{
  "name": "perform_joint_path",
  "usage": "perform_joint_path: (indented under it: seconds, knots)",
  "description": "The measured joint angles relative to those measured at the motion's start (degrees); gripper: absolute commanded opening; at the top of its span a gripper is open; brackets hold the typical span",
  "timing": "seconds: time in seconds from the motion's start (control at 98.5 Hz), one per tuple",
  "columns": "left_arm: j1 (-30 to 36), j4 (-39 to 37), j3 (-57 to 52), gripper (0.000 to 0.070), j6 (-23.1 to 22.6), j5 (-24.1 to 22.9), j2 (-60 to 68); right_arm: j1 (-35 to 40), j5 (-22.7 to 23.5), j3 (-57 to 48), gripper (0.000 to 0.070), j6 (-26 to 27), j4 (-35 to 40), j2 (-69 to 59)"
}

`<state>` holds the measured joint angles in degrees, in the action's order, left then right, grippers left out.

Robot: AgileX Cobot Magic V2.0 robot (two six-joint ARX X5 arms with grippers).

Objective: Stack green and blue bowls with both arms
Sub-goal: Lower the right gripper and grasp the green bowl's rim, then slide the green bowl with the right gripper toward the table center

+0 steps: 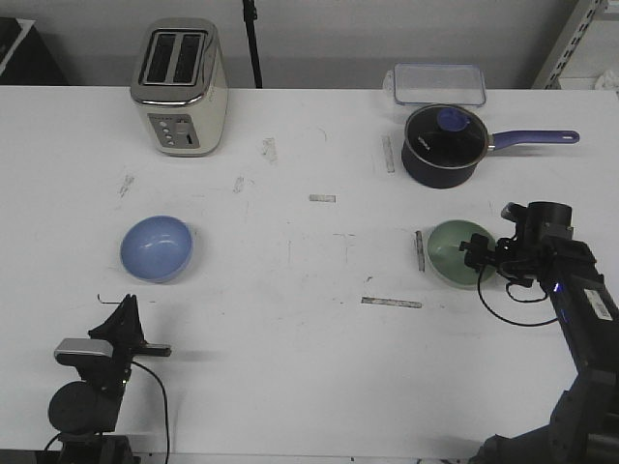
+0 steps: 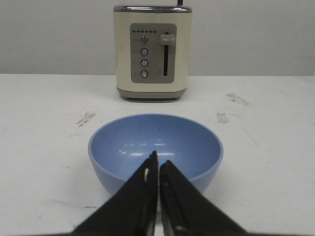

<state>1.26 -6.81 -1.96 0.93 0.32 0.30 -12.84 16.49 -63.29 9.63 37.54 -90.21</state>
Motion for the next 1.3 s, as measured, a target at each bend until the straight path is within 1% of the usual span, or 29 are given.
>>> perform_joint_path:
  seconds: [0.03,0.132,0.183,0.355,0.467,0.691,0.904,1.127,1.3]
  knots:
    - [0.0,0.0,0.0,0.0002,0.0,0.0,0.0,0.0,0.0,0.0,0.0343,0.0,0.0,-0.2]
    - [0.0,0.0,0.0,0.0002,0.0,0.0,0.0,-0.2,0.0,0.0,0.0178,0.0,-0.1,-0.2]
    - [0.0,0.0,0.0,0.0001,0.0,0.0,0.0,-0.2,0.0,0.0,0.0128,0.0,-0.1,-0.2]
    - [0.0,0.0,0.0,0.0002,0.0,0.0,0.0,-0.2,0.0,0.0,0.0049,0.0,-0.2,-0.2]
    - [0.0,0.0,0.0,0.0001,0.0,0.0,0.0,-0.2,0.0,0.0,0.0016,0.0,-0.2,-0.2]
    - [0.0,0.0,0.0,0.0002,0.0,0.0,0.0,-0.2,0.1,0.0,0.0015,0.4,-0.5,-0.2]
    - [0.0,0.0,0.0,0.0002,0.0,0.0,0.0,0.7,3.0,0.1,0.0015,2.5,-1.4,3.0]
    - [0.0,0.0,0.0,0.0002,0.0,0.0,0.0,6.4,3.3,0.1,0.0015,6.2,-3.1,5.8]
    - [0.0,0.0,0.0,0.0002,0.0,0.0,0.0,14.1,2.8,0.1,0.0015,9.5,-5.0,5.8]
